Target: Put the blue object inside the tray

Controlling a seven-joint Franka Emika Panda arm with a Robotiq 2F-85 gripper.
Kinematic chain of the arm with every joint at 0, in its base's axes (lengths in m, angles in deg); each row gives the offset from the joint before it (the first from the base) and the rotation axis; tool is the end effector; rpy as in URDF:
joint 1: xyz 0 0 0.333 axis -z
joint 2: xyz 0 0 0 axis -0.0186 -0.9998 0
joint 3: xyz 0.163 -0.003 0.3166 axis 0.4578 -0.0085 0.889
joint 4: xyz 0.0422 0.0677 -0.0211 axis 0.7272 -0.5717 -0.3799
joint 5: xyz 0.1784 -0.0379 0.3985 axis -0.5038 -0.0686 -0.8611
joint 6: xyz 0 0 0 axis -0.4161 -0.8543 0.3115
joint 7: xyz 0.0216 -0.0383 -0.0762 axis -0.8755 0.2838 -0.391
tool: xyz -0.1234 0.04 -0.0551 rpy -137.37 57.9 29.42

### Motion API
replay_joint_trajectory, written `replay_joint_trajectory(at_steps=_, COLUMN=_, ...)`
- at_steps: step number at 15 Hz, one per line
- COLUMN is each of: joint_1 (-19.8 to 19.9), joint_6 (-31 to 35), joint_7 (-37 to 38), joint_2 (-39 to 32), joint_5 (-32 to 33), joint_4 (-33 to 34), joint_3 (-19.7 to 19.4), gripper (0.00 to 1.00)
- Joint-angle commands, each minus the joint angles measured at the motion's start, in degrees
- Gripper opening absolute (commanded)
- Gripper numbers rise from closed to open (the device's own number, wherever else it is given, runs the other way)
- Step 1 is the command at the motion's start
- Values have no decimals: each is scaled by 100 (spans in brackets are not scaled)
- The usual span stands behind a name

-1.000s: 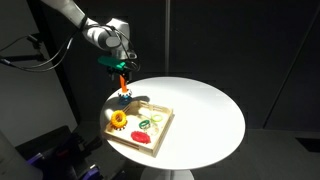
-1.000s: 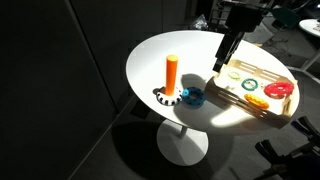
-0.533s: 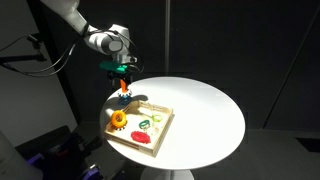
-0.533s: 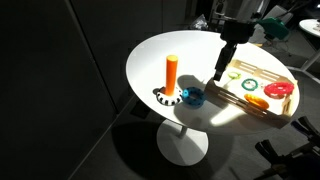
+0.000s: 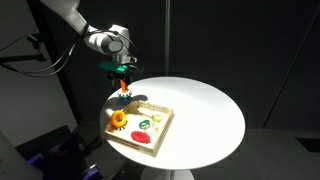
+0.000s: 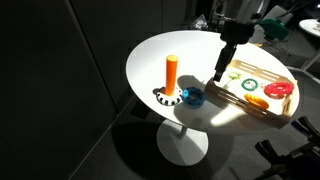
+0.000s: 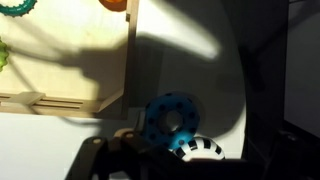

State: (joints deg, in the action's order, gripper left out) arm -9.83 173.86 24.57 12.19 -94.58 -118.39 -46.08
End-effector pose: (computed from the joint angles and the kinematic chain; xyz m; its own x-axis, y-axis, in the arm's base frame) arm 0.5582 0.1970 0.2396 0.8563 0.5136 -0.0548 0.4993 -0.8502 -0.1670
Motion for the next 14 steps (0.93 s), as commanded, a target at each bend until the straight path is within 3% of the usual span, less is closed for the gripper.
replay_joint_trajectory(at_steps=1, joint_1=0, joint_6=11, joint_7=114, joint_2=-104, joint_5=178, joint_4=101, joint_3=68, gripper=100)
replay_joint_trajectory(at_steps=14, joint_1=-344, joint_6=151, joint_7=423, joint_2=-1084, joint_5=1125, joint_4=897, joint_3=98, gripper=100)
